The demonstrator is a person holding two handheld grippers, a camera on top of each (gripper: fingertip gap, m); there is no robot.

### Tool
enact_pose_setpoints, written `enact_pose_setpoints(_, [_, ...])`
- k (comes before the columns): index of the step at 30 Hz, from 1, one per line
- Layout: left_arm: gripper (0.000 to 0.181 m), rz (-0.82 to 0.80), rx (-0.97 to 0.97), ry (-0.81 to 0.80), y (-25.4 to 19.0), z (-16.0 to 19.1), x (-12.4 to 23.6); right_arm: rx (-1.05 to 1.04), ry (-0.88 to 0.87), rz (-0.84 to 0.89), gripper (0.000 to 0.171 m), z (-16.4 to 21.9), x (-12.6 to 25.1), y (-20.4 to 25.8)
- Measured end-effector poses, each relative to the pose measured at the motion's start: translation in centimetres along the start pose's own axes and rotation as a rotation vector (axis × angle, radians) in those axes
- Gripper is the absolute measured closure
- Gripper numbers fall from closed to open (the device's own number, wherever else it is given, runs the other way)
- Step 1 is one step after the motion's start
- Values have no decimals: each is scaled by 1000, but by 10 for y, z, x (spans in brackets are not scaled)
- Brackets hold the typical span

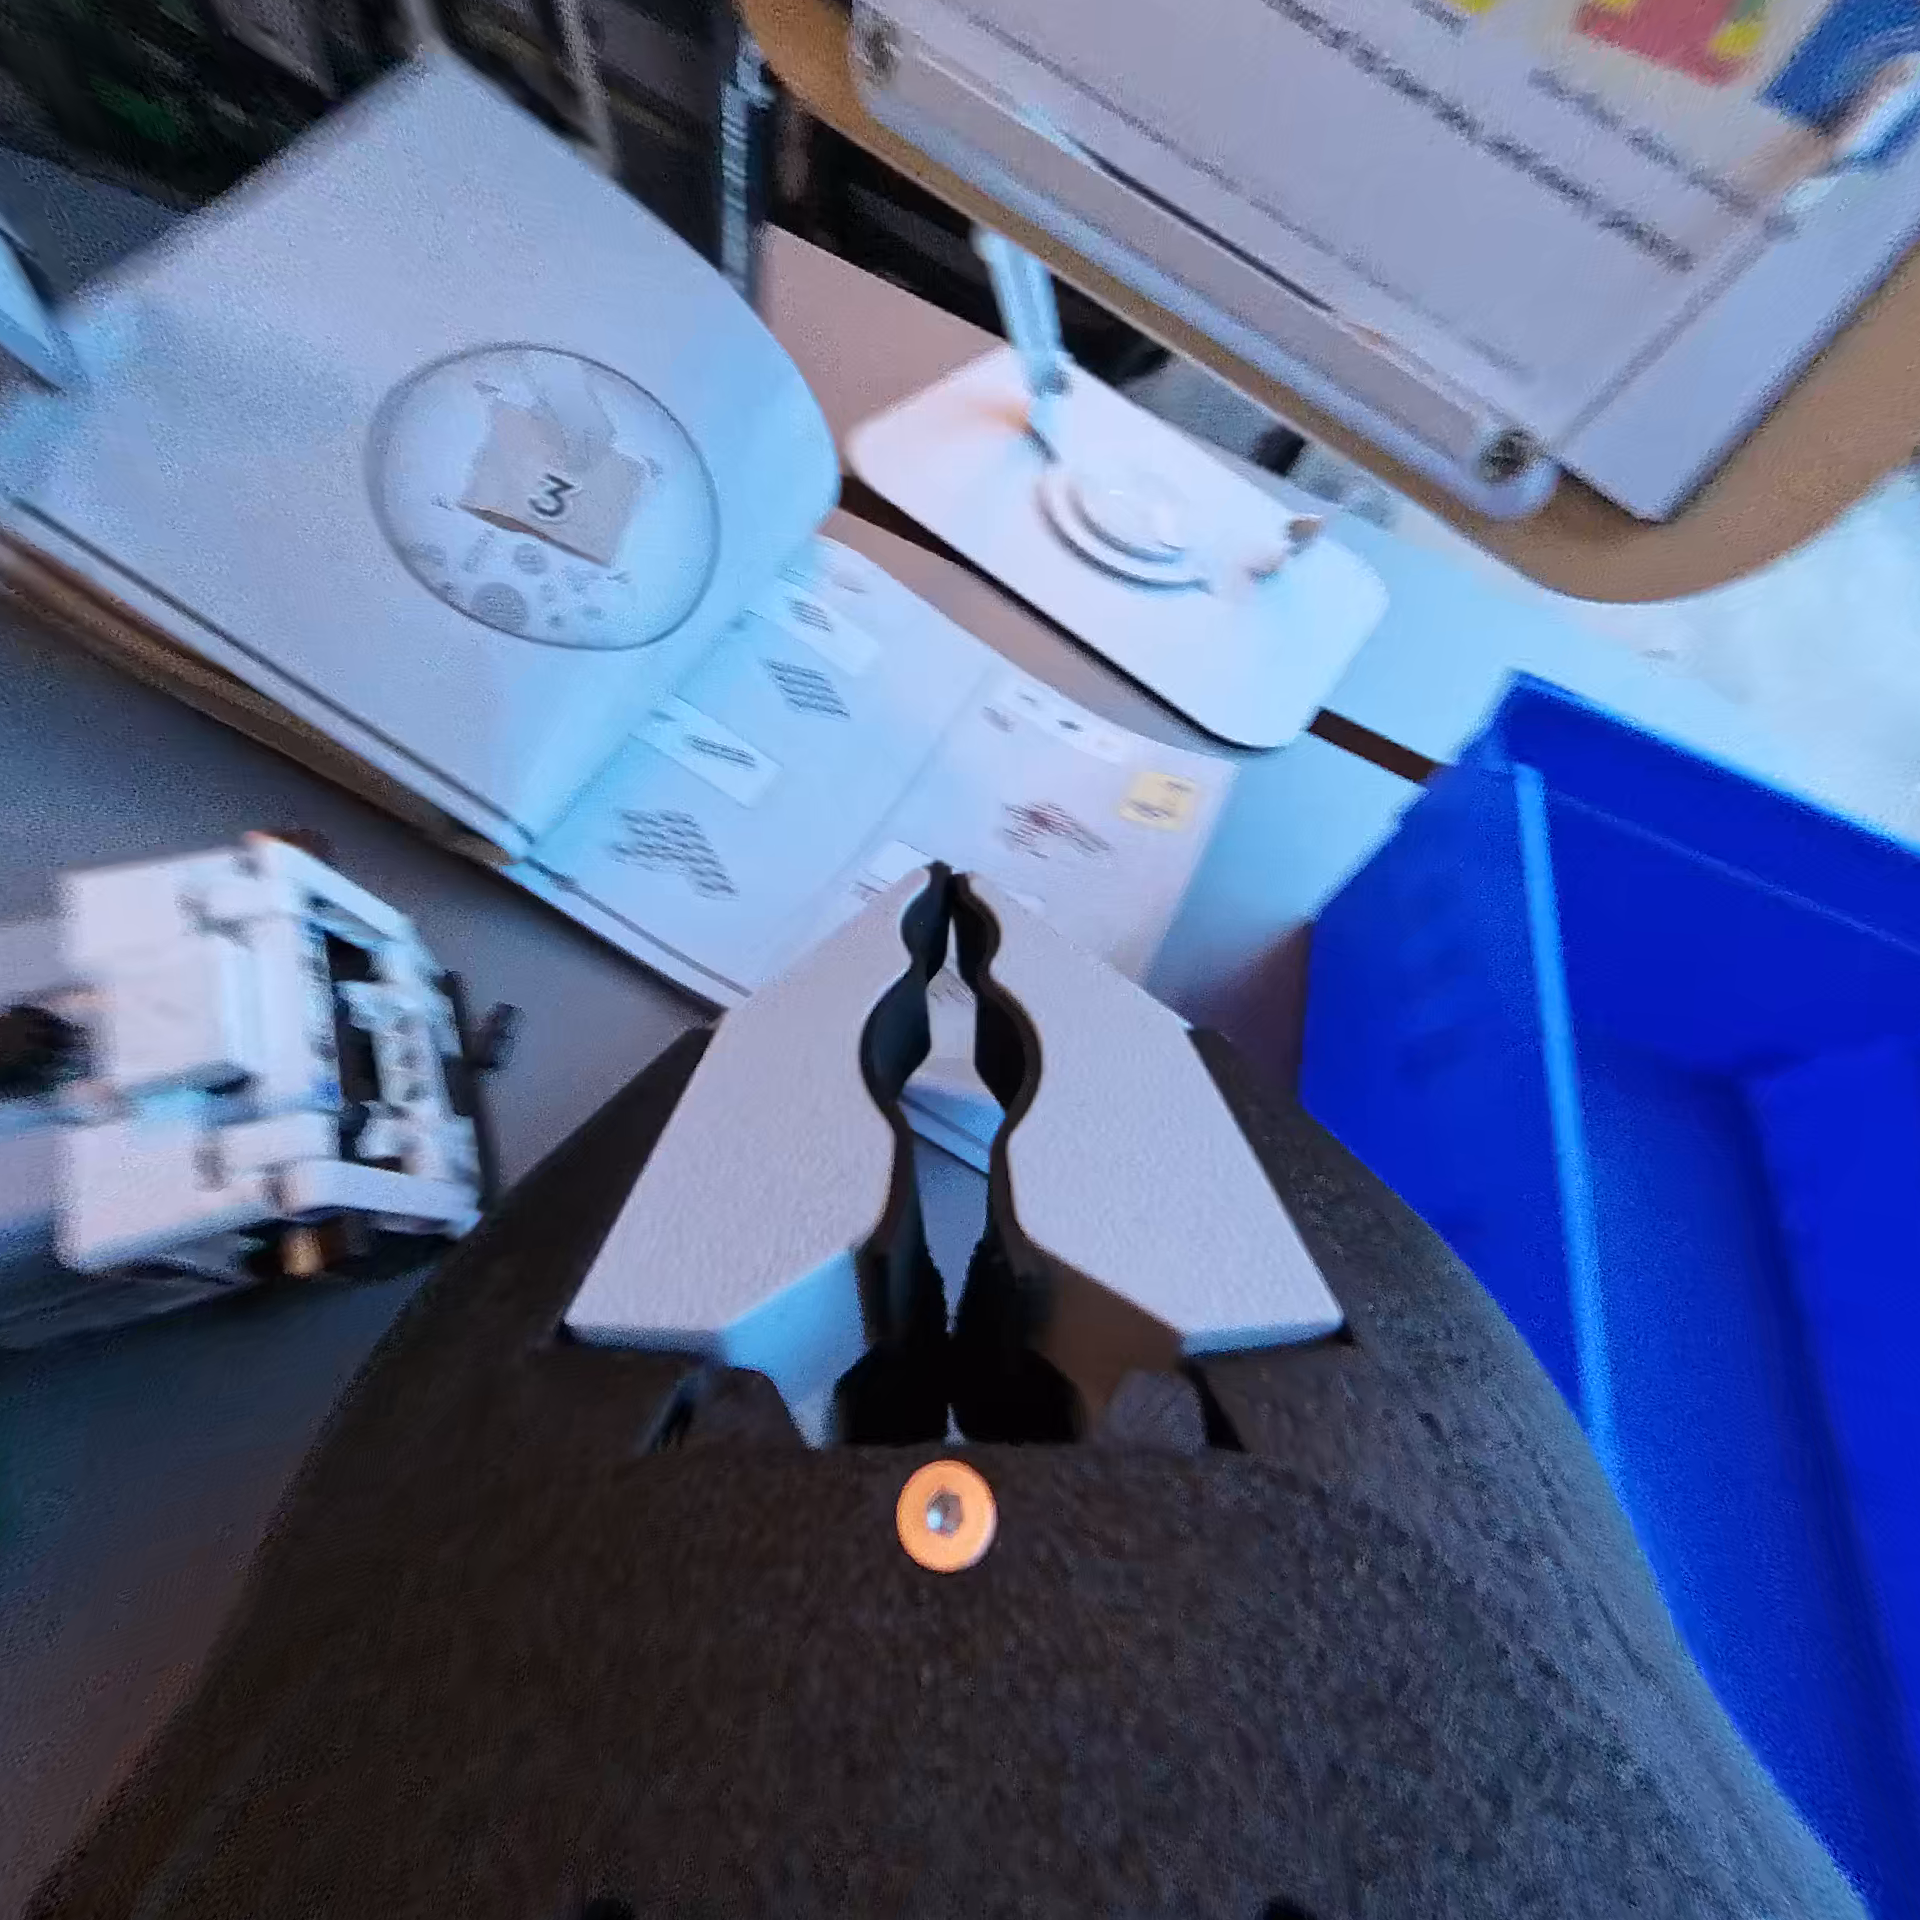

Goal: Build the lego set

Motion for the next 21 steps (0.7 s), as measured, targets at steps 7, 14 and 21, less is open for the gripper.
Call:
enact_pose_setpoints(7, [181,-183,66,18,32,28,18,58,271,-164,171,5,-63,12])
enact_pose_setpoints(14, [181,-170,115,28,44,54,13,88,327,-117,171,21,-78,11])
enact_pose_setpoints(21, [181,-208,145,-2,41,76,4,128,333,-125,171,6,-96,7])
Point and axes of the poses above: each gripper's, where its closed fingertips meet, x back along the fingers, z out of its underside, y = z × x across the jaws, the point moved 8 cm from there along x, back along the fingers, and after that the axes turned 11 degrees about y, right-handed, at the moved point
